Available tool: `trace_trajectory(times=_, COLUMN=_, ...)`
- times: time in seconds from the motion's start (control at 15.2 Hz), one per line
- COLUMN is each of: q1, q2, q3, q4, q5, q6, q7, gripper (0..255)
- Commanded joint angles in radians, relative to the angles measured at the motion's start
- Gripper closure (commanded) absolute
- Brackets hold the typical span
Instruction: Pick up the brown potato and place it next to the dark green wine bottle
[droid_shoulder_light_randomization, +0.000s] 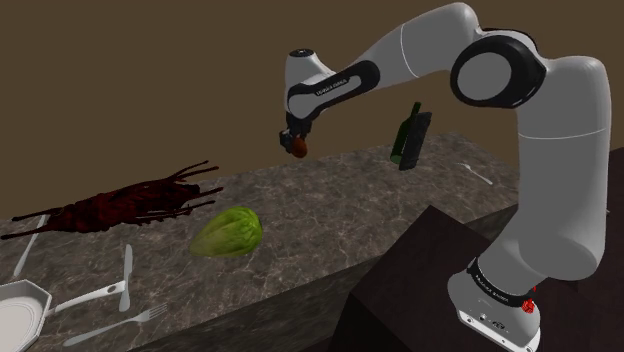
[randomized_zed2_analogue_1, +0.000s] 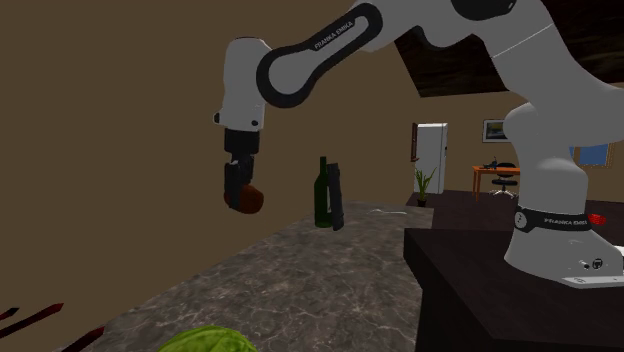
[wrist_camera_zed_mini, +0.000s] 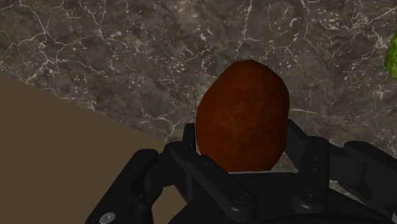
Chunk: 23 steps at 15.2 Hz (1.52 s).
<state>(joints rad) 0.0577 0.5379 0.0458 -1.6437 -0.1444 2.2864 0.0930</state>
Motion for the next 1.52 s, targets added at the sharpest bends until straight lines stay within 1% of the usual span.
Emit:
trace_trajectory(times=0.0, q1=-0.001, q2=-0.013, q3=0.001, q4=0.007, q5=0.002, q6=-0.021, q7=-0.003, gripper=255)
trace_trajectory(times=0.73, q1=-0.003, q2=-0.075, q3=0.007, q4=0.065, q5=0.014, q6=-0.139, q7=-0.019, gripper=255)
trace_trajectory(times=1.45, q1=-0.002, q2=-0.114, q3=0.01, q4=0.154, q5=0.023, q6=-0.267, q7=-0.033, gripper=255)
